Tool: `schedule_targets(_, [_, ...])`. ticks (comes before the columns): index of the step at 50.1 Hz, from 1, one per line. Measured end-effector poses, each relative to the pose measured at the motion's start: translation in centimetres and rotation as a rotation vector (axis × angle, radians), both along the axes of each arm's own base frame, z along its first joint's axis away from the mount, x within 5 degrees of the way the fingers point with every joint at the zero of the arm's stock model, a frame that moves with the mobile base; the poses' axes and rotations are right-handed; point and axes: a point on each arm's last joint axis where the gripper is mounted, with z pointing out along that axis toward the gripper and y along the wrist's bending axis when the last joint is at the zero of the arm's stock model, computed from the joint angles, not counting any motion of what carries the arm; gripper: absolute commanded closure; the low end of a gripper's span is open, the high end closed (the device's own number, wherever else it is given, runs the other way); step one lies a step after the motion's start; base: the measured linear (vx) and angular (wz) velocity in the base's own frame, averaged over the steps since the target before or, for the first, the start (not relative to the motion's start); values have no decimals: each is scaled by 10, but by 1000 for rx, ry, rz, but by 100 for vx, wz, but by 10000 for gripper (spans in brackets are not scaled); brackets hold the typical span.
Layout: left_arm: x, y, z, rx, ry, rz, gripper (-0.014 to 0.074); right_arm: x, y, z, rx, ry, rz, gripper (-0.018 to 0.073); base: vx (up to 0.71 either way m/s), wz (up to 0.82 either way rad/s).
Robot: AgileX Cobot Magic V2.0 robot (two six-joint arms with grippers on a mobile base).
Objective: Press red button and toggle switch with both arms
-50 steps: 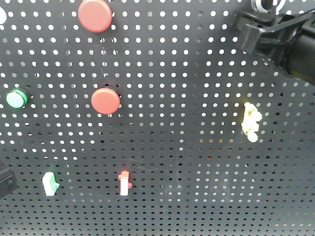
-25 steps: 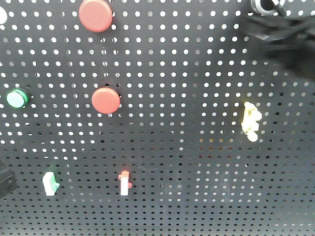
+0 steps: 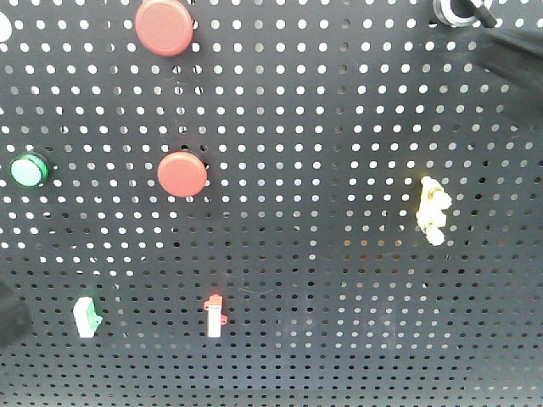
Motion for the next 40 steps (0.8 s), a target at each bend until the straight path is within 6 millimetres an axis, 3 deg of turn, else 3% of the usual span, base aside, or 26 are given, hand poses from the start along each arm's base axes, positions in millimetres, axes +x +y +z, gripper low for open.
schedule_targets(8, [-7,4,-18,67,6,-3,594,-39,-15,-50,-61,10,-59,562,0,0])
schedule_targets(22, [-48,27,-90,10,94,-15,594,-107,-35,-122,-96,-62,-82,562,0,0])
schedule_targets(28, [-60,34,-106,-24,65,-13,594,-120,-41,-138,-84,-100,-109,562,0,0])
schedule_targets(40, [-63,37,-109,-41,43,-9,594,-123,-43,-141,-74,-111,-124,562,0,0])
